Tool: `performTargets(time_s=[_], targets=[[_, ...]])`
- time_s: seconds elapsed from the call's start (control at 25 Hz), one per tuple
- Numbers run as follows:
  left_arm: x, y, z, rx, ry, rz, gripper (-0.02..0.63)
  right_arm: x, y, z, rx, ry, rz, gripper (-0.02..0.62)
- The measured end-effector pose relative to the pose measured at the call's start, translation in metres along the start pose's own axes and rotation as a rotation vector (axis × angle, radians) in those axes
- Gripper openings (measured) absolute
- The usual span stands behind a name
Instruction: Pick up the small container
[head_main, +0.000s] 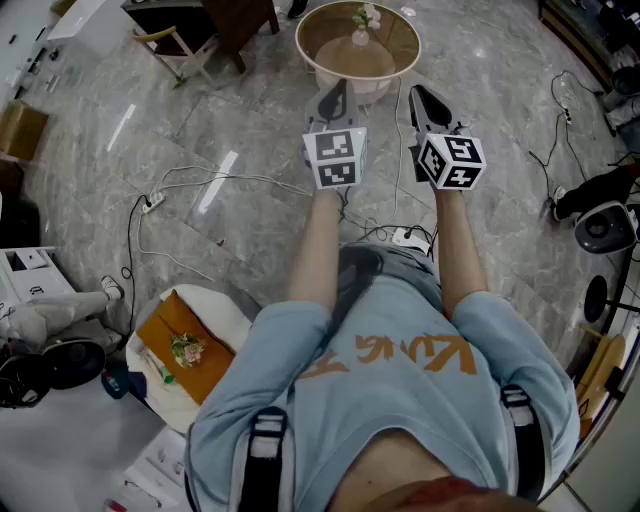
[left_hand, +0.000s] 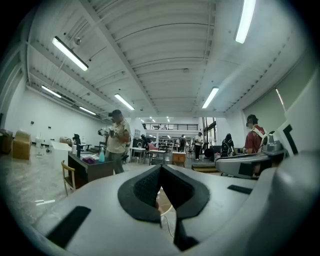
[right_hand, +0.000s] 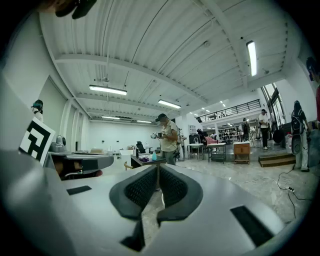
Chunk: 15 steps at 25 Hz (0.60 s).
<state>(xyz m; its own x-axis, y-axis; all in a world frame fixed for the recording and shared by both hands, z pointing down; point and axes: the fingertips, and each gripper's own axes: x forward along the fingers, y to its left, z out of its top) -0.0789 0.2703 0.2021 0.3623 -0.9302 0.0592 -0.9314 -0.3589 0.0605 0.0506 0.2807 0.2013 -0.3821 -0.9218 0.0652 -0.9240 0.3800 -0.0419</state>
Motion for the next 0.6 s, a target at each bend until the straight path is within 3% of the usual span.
performTargets(time_s=[0.44, 0.6], targets=[[0.007, 0.004, -0.007, -0.009, 0.006, 0.010, 0.023, 0.005, -0.011, -0.005, 0.000, 0.016, -0.014, 0.025], [0.006, 0.014, -0.009, -0.015, 0.013, 0.018, 0.023, 0.011, -0.016, -0.008, 0.038, 0.013, -0.056, 0.018]])
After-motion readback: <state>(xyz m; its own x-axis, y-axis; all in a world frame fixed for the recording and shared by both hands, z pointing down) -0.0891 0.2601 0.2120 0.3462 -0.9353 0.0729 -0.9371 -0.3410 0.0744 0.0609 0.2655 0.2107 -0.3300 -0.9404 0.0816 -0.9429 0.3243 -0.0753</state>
